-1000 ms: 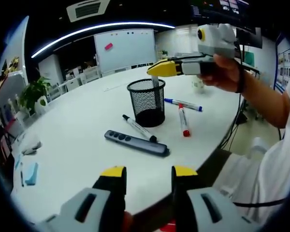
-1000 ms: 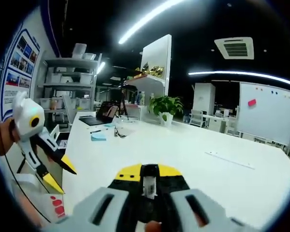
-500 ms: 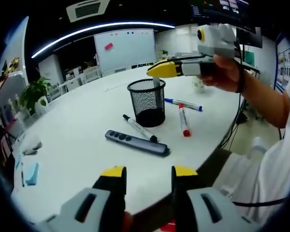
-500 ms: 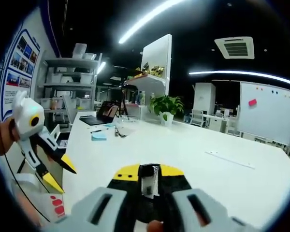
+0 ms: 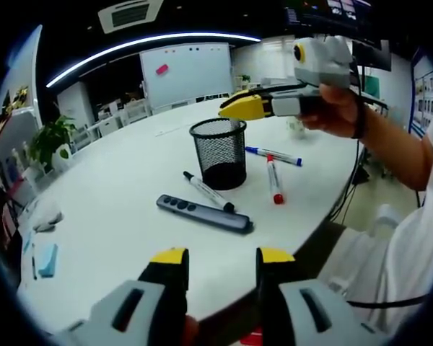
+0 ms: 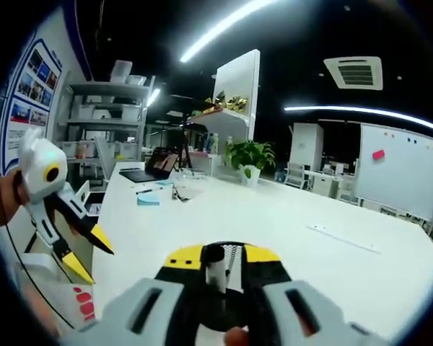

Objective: Place the scattered laser pointers and whiteboard markers into the pen holder and stack the scattered paper cups together

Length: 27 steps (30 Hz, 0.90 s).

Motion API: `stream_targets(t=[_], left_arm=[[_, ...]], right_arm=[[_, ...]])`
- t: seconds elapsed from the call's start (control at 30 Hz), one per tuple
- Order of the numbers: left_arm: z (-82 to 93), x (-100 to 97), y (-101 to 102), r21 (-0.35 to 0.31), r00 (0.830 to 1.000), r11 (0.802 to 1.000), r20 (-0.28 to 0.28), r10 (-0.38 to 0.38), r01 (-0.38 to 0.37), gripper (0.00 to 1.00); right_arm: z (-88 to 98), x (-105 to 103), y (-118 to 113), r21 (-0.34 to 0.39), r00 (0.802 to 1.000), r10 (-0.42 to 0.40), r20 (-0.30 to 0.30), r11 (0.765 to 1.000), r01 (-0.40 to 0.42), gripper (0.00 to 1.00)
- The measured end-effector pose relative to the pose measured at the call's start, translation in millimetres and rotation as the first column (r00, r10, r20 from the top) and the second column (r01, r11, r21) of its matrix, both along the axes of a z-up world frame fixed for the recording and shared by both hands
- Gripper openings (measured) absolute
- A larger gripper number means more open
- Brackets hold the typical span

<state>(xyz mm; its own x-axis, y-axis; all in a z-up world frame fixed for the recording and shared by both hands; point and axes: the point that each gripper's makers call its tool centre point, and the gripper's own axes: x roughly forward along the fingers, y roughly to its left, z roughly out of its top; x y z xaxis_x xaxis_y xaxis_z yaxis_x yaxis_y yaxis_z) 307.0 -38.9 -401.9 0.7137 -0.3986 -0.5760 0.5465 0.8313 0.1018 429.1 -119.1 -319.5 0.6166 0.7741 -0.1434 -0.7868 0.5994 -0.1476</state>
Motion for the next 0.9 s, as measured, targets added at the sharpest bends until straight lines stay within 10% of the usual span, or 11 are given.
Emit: stream_targets(t=[0.9], left_arm=[[0.7,1.9,-2.9,0.002,1.000,1.000,0.000,-0.007,0.007,0.38]], right_arm=[[-8.5,8.1,-5.8,-0.066,1.000,-0.020,0.020,0.998,0.022,0.37]])
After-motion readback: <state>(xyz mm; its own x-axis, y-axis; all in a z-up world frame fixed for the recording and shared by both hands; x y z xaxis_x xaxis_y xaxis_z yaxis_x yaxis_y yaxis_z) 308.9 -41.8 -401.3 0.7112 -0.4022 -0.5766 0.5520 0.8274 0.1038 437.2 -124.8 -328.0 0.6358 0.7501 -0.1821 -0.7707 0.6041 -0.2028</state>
